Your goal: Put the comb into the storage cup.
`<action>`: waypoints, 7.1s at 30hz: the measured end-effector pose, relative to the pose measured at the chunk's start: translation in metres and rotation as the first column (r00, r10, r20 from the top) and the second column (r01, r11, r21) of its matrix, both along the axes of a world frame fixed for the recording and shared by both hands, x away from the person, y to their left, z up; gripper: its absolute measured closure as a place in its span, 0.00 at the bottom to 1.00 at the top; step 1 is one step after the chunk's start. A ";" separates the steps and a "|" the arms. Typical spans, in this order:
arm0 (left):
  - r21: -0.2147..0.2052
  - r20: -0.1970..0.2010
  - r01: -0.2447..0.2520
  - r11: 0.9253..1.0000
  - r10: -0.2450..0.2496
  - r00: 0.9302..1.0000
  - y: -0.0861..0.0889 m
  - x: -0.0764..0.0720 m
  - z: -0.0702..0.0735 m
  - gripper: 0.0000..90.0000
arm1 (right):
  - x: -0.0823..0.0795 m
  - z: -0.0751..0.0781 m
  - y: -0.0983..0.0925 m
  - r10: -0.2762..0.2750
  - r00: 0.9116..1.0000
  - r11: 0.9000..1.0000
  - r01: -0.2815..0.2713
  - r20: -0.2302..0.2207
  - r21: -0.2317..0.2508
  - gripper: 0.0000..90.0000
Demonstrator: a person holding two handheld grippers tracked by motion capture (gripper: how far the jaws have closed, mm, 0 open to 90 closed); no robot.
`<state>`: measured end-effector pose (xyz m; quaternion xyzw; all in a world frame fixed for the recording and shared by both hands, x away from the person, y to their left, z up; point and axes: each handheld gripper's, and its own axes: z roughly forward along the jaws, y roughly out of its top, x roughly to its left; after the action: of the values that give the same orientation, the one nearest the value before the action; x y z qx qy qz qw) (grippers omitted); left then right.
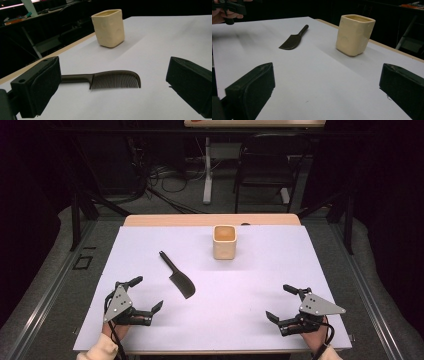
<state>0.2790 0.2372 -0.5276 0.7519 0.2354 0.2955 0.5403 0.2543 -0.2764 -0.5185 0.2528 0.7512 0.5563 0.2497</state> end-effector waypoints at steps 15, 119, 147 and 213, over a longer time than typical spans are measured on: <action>0.020 0.023 -0.023 1.000 0.022 0.999 -0.003 0.007 0.003 0.00 | 0.001 -0.002 0.001 -0.006 1.000 1.000 0.006 -0.013 -0.014 0.00; 0.237 -0.273 -0.169 0.957 0.233 0.933 -0.035 0.203 -0.001 1.00 | -0.001 -0.006 0.007 0.011 0.999 0.997 -0.014 -0.046 -0.073 0.00; 0.392 -0.351 -0.169 0.904 0.317 0.881 -0.042 0.216 -0.026 1.00 | -0.001 -0.006 0.006 0.005 0.999 0.997 -0.009 -0.048 -0.079 0.00; 0.460 -0.401 -0.104 0.882 0.312 0.861 -0.028 0.158 -0.023 1.00 | 0.000 -0.006 0.007 0.001 0.998 0.995 -0.007 -0.057 -0.101 0.00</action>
<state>0.4371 0.2088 -0.5509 0.8685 0.3695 0.2089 0.2560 0.2541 -0.2695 -0.5244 0.2541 0.7856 0.5107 0.2397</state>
